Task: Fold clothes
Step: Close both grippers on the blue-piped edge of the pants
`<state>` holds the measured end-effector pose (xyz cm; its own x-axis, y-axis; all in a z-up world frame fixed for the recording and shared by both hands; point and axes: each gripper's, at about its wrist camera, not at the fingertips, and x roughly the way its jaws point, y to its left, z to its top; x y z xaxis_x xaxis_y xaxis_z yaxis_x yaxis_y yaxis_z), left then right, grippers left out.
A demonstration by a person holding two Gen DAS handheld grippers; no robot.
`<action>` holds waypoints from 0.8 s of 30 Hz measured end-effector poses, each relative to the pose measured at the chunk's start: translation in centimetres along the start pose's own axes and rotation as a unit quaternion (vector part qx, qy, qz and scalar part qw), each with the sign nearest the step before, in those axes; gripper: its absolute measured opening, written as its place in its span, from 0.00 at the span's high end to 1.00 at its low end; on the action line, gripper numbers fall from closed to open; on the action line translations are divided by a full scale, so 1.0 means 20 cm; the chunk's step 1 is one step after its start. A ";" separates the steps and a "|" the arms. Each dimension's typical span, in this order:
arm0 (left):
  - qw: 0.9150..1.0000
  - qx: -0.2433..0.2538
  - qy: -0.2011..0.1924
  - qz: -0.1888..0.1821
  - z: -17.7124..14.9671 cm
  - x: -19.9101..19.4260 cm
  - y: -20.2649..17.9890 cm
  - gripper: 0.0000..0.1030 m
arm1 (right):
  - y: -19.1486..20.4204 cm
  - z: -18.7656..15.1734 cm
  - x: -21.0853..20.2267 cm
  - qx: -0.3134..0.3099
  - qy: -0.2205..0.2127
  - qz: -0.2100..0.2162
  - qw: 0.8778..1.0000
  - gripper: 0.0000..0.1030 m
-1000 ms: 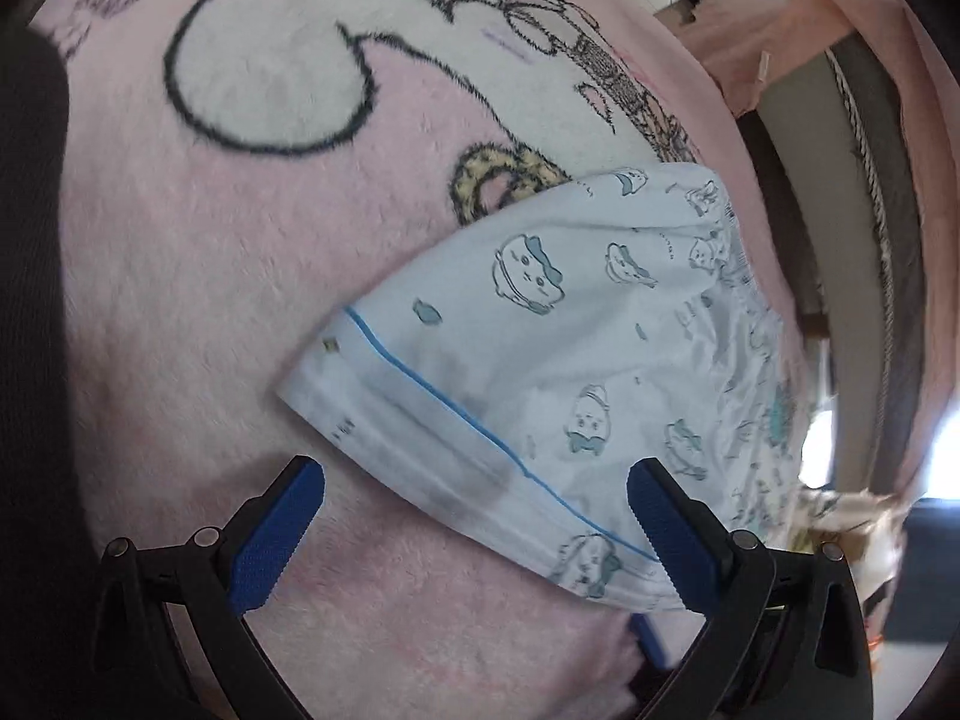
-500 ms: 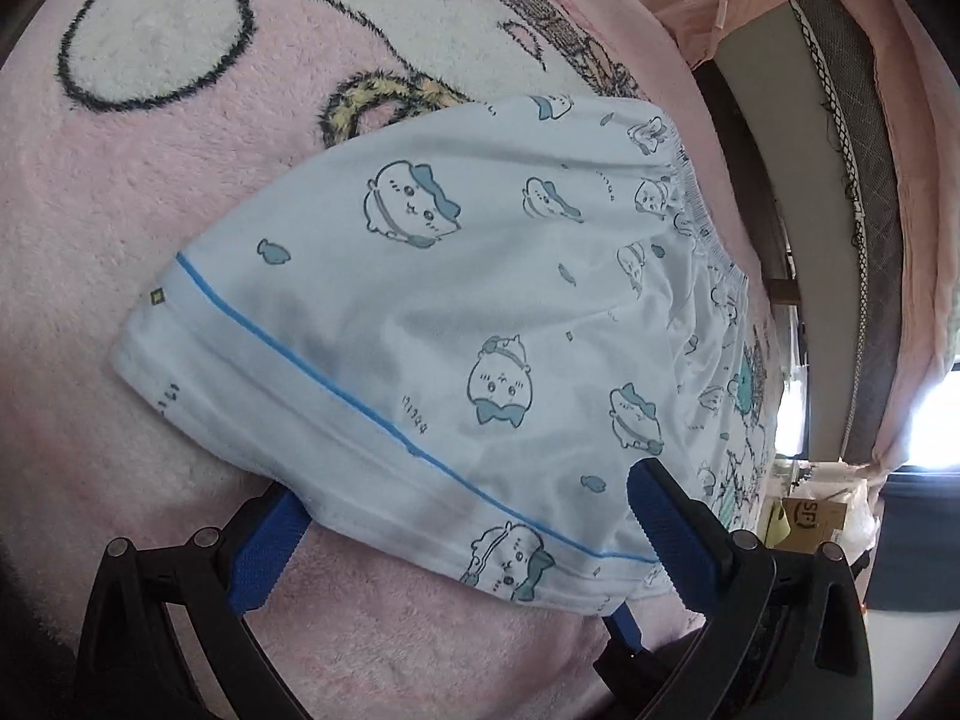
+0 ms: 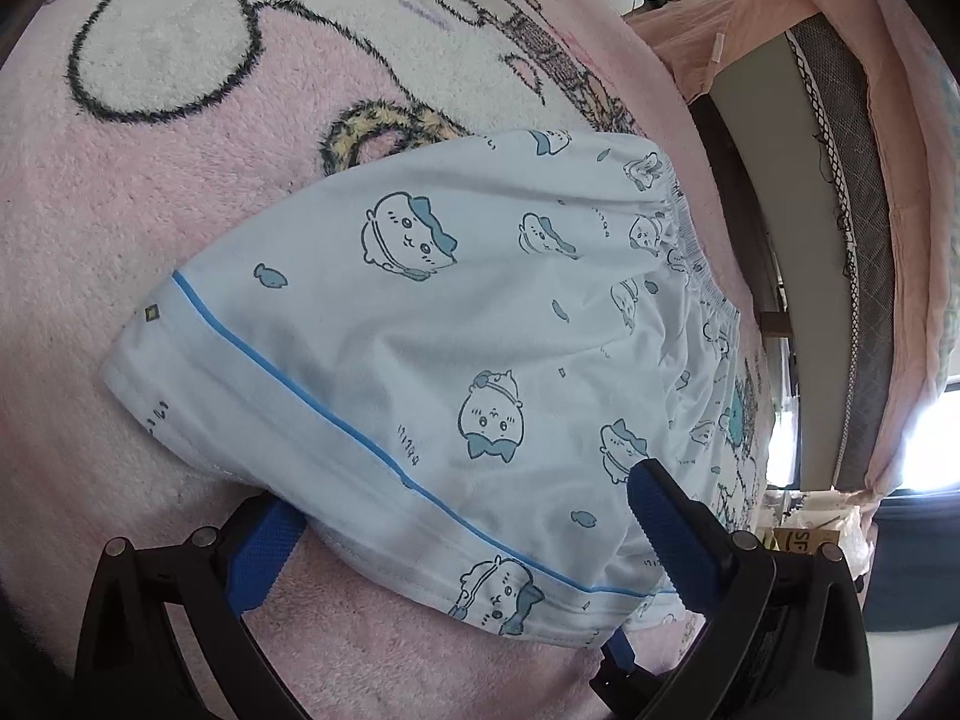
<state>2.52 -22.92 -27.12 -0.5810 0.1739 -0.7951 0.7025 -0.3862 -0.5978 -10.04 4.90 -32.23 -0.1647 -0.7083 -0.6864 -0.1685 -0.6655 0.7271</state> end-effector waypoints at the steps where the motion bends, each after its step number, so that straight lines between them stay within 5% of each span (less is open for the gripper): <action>1: 1.000 0.002 0.000 0.001 0.00 0.00 0.00 0.00 | 0.01 0.00 0.01 -0.005 0.002 -0.004 1.000 0.13; 7: 1.000 0.000 -0.002 -0.006 0.00 -0.01 0.01 0.00 | -0.07 0.01 -0.01 0.055 -0.011 0.045 0.997 0.13; 10: 1.000 -0.017 0.005 -0.010 0.02 -0.02 0.03 0.03 | -0.14 0.02 -0.01 0.104 -0.011 0.069 0.992 0.21; 13: 1.000 -0.003 -0.001 0.022 0.02 -0.03 0.02 0.31 | -0.18 0.01 -0.03 0.127 -0.010 0.051 0.991 0.48; 16: 0.999 0.003 -0.008 0.045 0.03 -0.03 0.03 0.86 | -0.19 0.00 -0.01 0.132 -0.001 0.035 0.991 0.94; 24: 0.999 -0.013 -0.014 0.027 0.06 -0.05 0.09 0.95 | -0.14 0.00 -0.05 0.089 -0.002 0.019 0.996 0.95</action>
<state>3.89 -24.94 -27.37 -0.5530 0.1288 -0.8232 0.7428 -0.3714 -0.5571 -9.39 7.45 -33.65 -0.1788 -0.7311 -0.6585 -0.3323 -0.5851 0.7398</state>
